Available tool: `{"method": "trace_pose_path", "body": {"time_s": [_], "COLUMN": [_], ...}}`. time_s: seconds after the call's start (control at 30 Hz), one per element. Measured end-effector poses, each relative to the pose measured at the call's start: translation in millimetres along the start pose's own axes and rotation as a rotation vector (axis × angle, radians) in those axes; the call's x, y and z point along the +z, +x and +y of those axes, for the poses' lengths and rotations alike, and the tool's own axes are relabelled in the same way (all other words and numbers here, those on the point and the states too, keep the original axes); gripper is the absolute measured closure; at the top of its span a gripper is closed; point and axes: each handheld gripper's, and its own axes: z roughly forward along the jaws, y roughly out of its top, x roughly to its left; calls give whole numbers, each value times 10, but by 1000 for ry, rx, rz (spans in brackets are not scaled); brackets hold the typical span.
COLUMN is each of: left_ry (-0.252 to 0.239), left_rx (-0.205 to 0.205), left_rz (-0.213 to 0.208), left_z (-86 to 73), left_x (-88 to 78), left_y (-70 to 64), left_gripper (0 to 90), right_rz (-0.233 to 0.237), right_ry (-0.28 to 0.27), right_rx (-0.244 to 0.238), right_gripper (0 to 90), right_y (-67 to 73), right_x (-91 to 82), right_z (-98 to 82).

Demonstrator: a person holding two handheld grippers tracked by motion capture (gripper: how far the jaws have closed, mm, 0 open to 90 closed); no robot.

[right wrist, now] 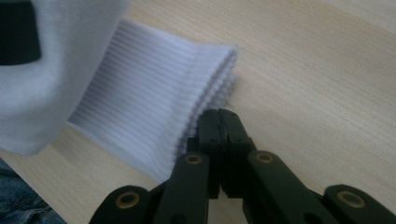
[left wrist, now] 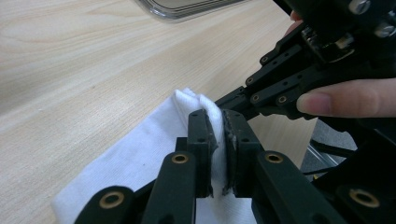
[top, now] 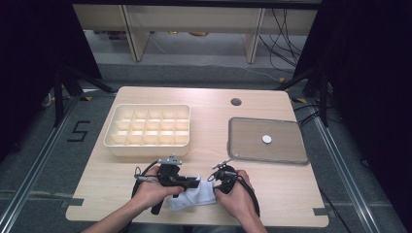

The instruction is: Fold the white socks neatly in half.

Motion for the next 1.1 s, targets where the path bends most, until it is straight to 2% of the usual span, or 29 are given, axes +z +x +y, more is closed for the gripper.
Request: {"method": "trace_pose_path", "body": {"time_s": [0.07,0.13,0.17,0.23,0.27,0.3,0.33,0.4,0.5,0.57,0.63,0.73,0.8,0.83,0.9,1.0,1.07,1.1], "left_ry": [4,6,9,13,6,19,10,24,22,32,27,33,32,35,32,30,15,12], "left_rx": [1,1,1,2,-1,9,2,2,2,-1,-5,-2,-9,-5,-18,-12,-8,-5], "left_rz": [-12,7,-1,-7,9,15,14,8,27,19,38,26,48,38,45,28,36,26], "left_z": [-5,-9,-8,-7,-9,-2,-6,-3,-12,-15,-17,-12,-14,-15,-20,-15,-9,-2], "left_x": [27,48,60,83,97,101,120,147,188,213,238,278,296,307,329,353,358,354], "left_y": [13,4,7,15,6,13,14,30,30,36,24,42,32,46,41,48,34,40], "left_gripper": [816,816,815,814,814,814,812,812,807,803,801,795,787,782,763,724,687,667], "right_rz": [0,1,-2,-1,-1,-2,-4,-11,2,0,-5,-5,-8,-8,-11,2,5,0], "right_ry": [1,-10,-1,5,5,5,6,6,-4,4,6,-2,-13,-12,-8,-5,-13,-21], "right_rx": [2,-46,-14,0,-1,0,-1,-1,-18,-6,-6,-14,-13,-17,-41,-10,-8,-12], "right_gripper": [892,892,892,891,892,891,891,891,890,889,888,887,885,883,879,873,869,867], "right_y": [5,-22,0,14,15,17,20,19,17,25,24,22,24,22,1,26,19,12], "right_x": [-1,6,1,-3,-1,1,2,3,7,3,1,0,0,-2,0,-25,-39,-44], "right_z": [1,10,6,7,7,7,6,6,7,5,4,2,-3,-4,2,-2,-3,-4]}}
